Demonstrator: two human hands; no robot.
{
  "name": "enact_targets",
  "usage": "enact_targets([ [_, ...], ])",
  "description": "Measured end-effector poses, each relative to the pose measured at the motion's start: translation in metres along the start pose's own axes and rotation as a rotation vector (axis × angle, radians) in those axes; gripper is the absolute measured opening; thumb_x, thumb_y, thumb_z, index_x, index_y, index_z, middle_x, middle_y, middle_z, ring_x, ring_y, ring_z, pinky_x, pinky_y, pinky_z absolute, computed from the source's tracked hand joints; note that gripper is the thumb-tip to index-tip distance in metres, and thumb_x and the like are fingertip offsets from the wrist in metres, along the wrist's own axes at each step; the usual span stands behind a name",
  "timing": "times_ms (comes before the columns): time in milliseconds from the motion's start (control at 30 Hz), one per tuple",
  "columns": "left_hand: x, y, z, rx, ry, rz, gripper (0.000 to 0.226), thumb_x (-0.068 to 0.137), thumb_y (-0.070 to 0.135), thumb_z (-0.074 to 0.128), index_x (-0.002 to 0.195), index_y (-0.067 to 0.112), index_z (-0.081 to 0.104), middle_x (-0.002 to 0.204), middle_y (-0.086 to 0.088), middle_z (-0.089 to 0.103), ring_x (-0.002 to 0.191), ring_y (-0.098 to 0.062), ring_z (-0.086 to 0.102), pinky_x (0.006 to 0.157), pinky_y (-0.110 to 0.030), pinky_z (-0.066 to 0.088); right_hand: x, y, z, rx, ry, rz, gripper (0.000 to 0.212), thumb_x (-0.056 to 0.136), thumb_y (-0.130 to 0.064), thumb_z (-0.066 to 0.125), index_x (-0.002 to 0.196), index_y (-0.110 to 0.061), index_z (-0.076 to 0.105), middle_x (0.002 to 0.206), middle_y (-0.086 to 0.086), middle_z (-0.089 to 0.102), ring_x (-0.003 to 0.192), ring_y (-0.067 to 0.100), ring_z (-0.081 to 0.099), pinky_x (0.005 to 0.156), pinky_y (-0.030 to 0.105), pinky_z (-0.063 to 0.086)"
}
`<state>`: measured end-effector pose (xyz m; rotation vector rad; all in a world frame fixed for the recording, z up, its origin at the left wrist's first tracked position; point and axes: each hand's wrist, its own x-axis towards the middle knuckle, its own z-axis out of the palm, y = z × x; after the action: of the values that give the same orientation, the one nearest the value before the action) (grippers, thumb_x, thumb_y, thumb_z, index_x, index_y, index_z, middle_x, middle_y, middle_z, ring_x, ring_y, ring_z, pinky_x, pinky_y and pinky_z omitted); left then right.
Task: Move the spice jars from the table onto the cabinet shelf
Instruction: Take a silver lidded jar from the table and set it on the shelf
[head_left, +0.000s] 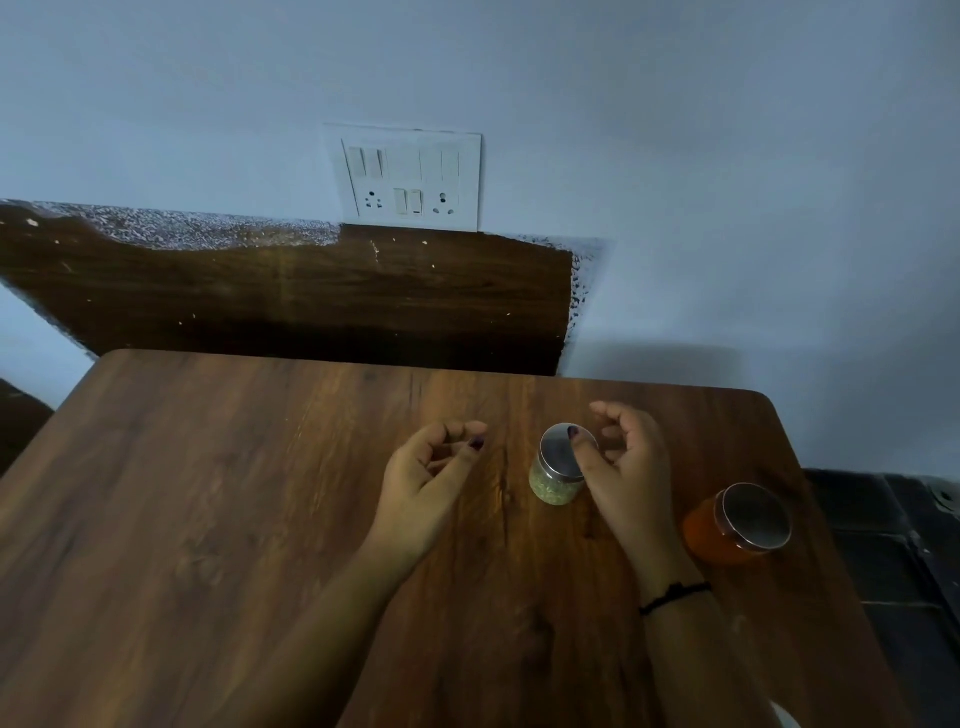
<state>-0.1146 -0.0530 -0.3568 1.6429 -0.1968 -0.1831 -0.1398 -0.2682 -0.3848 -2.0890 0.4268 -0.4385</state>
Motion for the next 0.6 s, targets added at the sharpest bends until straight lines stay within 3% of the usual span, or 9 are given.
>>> enact_targets([
  [100, -0.001, -0.01, 0.003, -0.009, 0.006, -0.057, 0.02, 0.098, 0.003, 0.055, 0.111, 0.011, 0.068, 0.108, 0.001, 0.071, 0.093, -0.013, 0.068, 0.079, -0.023, 0.057, 0.003, 0.012, 0.009, -0.097, -0.045, 0.049, 0.058, 0.083, -0.027, 0.075, 0.135, -0.016, 0.052, 0.133, 0.003, 0.054, 0.122, 0.018, 0.052, 0.09, 0.028, 0.052],
  [267, 0.0, -0.024, 0.004, 0.01, 0.039, -0.096, 0.02, 0.098, 0.006, 0.058, 0.111, 0.015, 0.07, 0.104, 0.001, 0.072, 0.096, -0.016, 0.068, 0.084, -0.024, 0.056, 0.006, 0.027, 0.025, -0.199, -0.121, 0.11, 0.08, 0.08, -0.035, 0.079, 0.147, -0.017, 0.038, 0.149, 0.005, 0.044, 0.137, 0.024, 0.042, 0.104, 0.043, 0.049],
  [600, 0.006, -0.043, 0.011, 0.043, 0.064, -0.149, 0.02, 0.097, 0.006, 0.059, 0.111, 0.014, 0.07, 0.106, -0.002, 0.071, 0.097, -0.016, 0.066, 0.085, -0.02, 0.054, 0.011, 0.055, 0.054, -0.391, -0.165, 0.115, 0.096, 0.075, -0.043, 0.082, 0.149, -0.012, 0.029, 0.153, 0.009, 0.038, 0.143, 0.028, 0.033, 0.112, 0.044, 0.04],
])
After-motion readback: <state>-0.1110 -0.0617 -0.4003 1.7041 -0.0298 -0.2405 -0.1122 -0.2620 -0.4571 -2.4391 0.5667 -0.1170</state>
